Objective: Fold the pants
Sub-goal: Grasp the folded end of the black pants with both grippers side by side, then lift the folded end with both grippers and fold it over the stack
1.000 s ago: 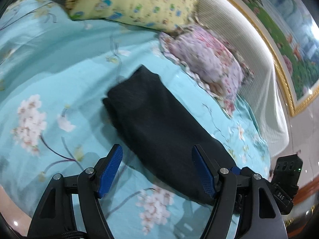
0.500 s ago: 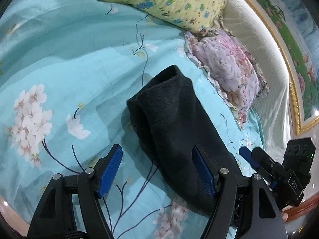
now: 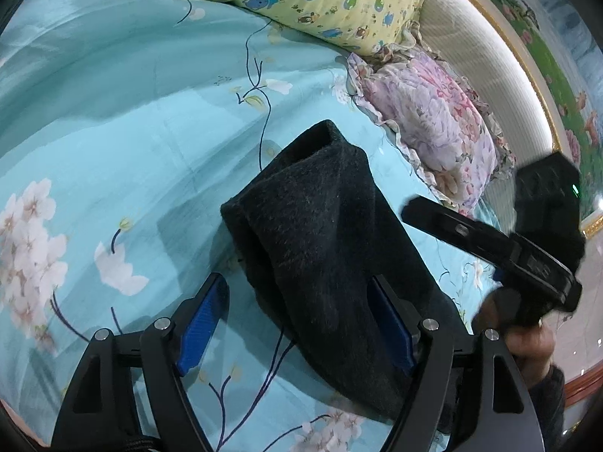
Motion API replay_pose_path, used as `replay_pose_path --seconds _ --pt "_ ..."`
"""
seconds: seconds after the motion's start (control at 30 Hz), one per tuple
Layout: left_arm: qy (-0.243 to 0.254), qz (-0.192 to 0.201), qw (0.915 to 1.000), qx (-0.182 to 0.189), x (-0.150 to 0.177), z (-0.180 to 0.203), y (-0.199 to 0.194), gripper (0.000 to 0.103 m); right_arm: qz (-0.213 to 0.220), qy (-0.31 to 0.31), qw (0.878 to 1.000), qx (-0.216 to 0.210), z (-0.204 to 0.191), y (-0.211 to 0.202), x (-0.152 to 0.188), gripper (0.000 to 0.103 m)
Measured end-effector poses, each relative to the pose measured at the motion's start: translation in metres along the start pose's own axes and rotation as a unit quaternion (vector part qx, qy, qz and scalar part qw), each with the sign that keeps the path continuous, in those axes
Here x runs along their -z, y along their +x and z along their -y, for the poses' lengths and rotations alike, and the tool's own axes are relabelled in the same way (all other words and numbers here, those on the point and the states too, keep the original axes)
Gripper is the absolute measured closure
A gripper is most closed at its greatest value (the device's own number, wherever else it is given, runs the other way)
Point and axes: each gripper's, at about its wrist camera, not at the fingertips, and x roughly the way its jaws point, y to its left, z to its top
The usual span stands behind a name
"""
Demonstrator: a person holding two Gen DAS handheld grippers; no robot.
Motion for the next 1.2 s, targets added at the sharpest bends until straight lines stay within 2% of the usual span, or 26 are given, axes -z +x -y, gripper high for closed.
replay_pose_path --seconds 0.13,0.4,0.43,0.47,0.5,0.53,0.6,0.67,0.8,0.9,1.2 --pt "0.002 0.005 1.0000 0.001 -0.001 0.001 0.004 0.025 -0.026 -0.008 1.000 -0.008 0.004 0.024 -0.010 0.044" --pt "-0.002 0.011 0.9998 0.014 -0.009 -0.001 0.010 0.027 -0.049 0.018 0.998 -0.043 0.017 0.052 -0.019 0.044" --pt "0.001 0.013 0.9998 0.014 -0.009 0.000 0.011 0.028 -0.055 0.026 0.997 -0.051 0.020 0.055 -0.019 0.045" --pt "0.004 0.015 0.9998 0.013 -0.010 0.000 0.012 0.029 -0.058 0.033 0.996 -0.063 0.021 0.056 -0.018 0.053" --pt "0.007 0.019 0.9997 0.010 -0.010 0.001 0.012 0.038 -0.057 0.039 0.995 -0.074 0.023 0.056 -0.017 0.057" --pt "0.010 0.021 0.9997 0.006 -0.010 0.000 0.013 0.050 -0.053 0.039 0.995 -0.076 0.023 0.055 -0.017 0.063" --pt "0.008 0.020 0.9998 0.003 -0.011 -0.003 0.015 0.059 -0.044 0.036 0.995 -0.080 0.023 0.048 -0.014 0.071" --pt "0.000 0.015 0.9997 0.019 -0.012 -0.006 0.015 0.069 -0.034 0.036 0.995 -0.084 0.021 0.039 -0.013 0.077" --pt "-0.009 0.013 0.9992 0.038 -0.014 0.000 0.009 0.073 -0.012 0.026 0.996 -0.080 0.012 0.020 -0.011 0.078" --pt "0.009 0.022 0.9986 0.047 -0.013 0.015 -0.003 0.077 0.008 0.025 0.996 -0.080 0.009 0.001 -0.008 0.079" --pt "0.065 0.036 0.9917 0.105 -0.004 0.083 -0.033 0.077 0.091 0.042 0.991 -0.086 0.013 -0.078 0.023 0.079"
